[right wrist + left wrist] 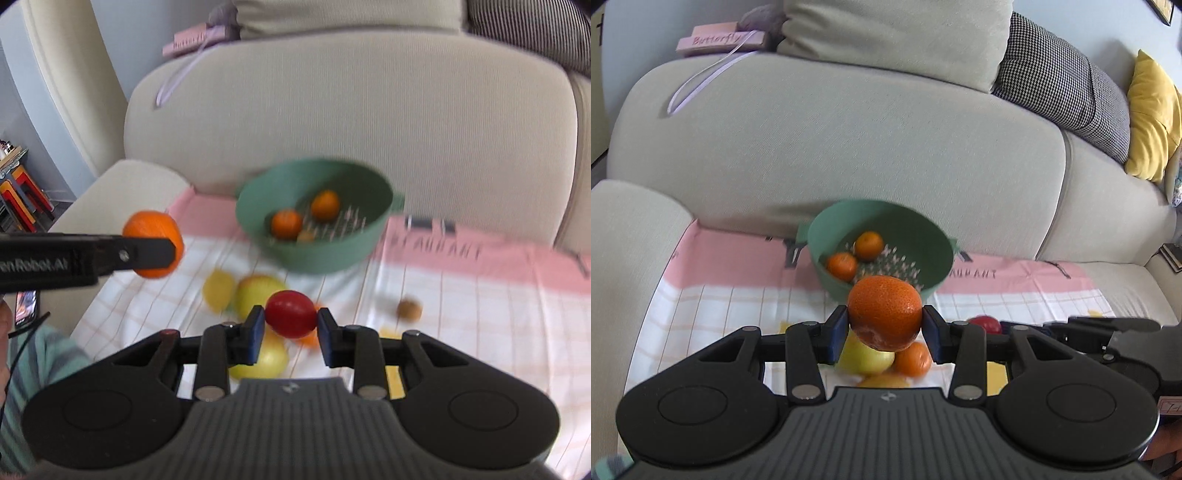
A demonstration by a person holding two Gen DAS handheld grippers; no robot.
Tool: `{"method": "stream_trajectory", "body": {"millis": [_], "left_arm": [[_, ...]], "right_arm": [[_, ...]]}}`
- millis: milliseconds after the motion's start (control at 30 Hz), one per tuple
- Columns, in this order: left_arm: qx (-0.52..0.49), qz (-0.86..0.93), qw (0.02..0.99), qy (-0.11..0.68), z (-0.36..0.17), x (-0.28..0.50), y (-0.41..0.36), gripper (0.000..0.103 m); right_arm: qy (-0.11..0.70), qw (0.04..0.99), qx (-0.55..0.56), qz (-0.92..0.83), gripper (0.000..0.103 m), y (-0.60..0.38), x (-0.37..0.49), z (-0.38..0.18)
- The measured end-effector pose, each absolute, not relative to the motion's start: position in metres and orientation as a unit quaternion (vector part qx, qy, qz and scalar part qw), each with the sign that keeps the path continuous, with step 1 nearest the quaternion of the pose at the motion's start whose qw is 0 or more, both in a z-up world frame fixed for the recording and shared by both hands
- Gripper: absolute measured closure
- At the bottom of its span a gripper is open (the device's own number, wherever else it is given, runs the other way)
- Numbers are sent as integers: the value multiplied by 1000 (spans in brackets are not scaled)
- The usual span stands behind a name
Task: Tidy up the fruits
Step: 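Lower the mandarin and tomato into the green colander and open both tools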
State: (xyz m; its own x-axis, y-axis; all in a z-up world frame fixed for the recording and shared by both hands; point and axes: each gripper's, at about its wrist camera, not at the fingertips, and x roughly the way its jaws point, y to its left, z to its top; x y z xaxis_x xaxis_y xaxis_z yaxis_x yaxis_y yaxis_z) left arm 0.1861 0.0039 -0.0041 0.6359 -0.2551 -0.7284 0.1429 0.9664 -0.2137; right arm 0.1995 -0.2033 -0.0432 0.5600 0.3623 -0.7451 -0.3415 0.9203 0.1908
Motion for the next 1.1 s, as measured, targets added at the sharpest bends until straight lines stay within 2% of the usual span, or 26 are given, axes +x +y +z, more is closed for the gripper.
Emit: {"method": "stream_trajectory", "body": {"millis": [367,633,1100], "left_arm": [[-66,-118,891,434,-19,246,-2,55],[-87,-114,872,468,-43,293,2,55],[-8,-144,832,535,-92,330,-19,55]], "right_arm": [[393,892,-73,212,76,-181,255,-29],[405,879,-126,218,76,-169,303,-48],[448,822,-229,267,76,-163,356,-93]]}}
